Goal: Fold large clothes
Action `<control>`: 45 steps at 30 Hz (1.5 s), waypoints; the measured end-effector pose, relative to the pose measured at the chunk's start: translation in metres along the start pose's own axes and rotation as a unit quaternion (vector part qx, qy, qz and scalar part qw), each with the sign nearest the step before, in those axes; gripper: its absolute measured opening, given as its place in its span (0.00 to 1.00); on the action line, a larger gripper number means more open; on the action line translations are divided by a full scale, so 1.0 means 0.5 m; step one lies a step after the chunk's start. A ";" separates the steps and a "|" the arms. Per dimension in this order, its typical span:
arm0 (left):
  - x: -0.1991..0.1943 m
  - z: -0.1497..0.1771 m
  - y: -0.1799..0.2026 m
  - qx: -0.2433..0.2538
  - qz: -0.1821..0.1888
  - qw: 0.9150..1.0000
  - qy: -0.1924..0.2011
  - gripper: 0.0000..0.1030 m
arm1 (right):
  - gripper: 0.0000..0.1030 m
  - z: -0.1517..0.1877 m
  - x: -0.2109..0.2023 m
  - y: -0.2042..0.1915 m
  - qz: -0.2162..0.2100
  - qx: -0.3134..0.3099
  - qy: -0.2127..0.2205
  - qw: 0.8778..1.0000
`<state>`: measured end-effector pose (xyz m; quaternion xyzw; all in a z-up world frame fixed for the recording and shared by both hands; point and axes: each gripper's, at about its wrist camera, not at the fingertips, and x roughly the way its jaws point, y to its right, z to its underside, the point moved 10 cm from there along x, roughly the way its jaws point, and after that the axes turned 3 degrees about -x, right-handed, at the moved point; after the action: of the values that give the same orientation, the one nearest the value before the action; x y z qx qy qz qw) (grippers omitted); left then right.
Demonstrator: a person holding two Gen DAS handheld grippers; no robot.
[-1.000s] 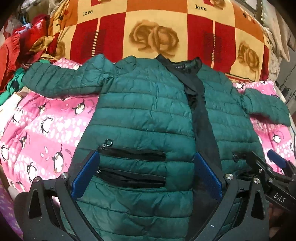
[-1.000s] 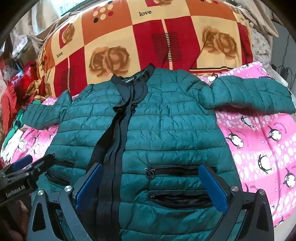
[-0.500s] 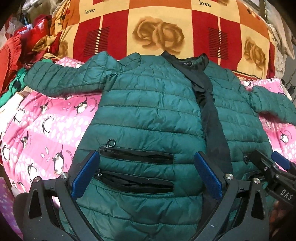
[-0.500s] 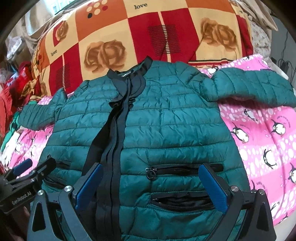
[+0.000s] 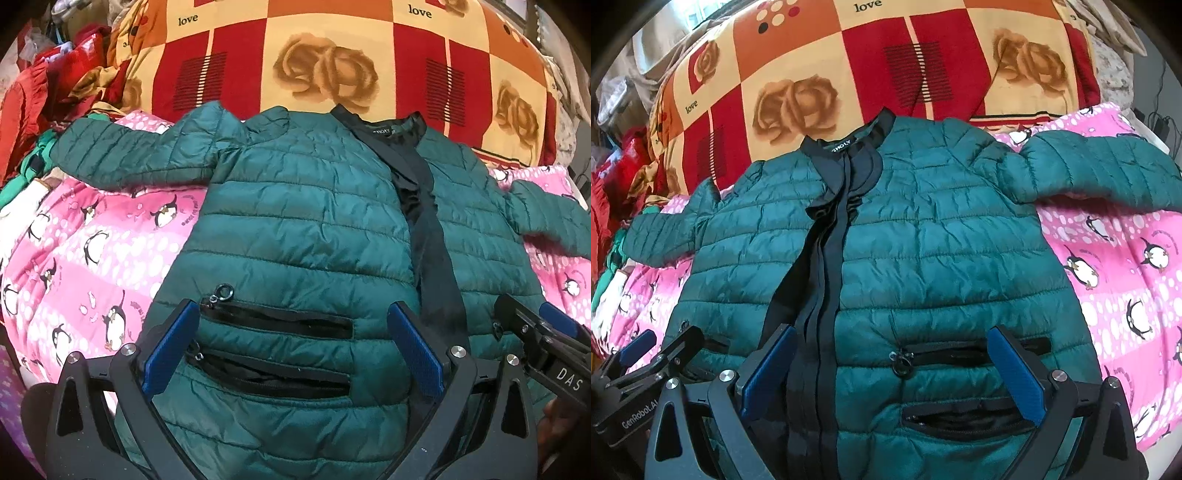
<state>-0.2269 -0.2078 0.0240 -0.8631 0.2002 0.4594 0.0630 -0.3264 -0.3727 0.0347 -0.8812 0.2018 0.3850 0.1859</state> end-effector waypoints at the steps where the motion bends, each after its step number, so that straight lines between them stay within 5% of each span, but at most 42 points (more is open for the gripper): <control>1: 0.000 -0.001 -0.001 -0.001 0.000 1.000 0.001 0.99 | 0.99 -0.002 0.002 -0.002 0.000 -0.001 -0.001 1.000; 45: 0.044 -0.041 -0.048 -0.019 -0.035 0.999 0.005 0.99 | 0.99 -0.042 0.069 -0.026 0.008 -0.009 -0.028 1.000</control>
<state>-0.1904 -0.1982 0.0157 -0.8727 0.1611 0.4567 0.0622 -0.2856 -0.3792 0.0242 -0.8699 0.1999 0.4129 0.1810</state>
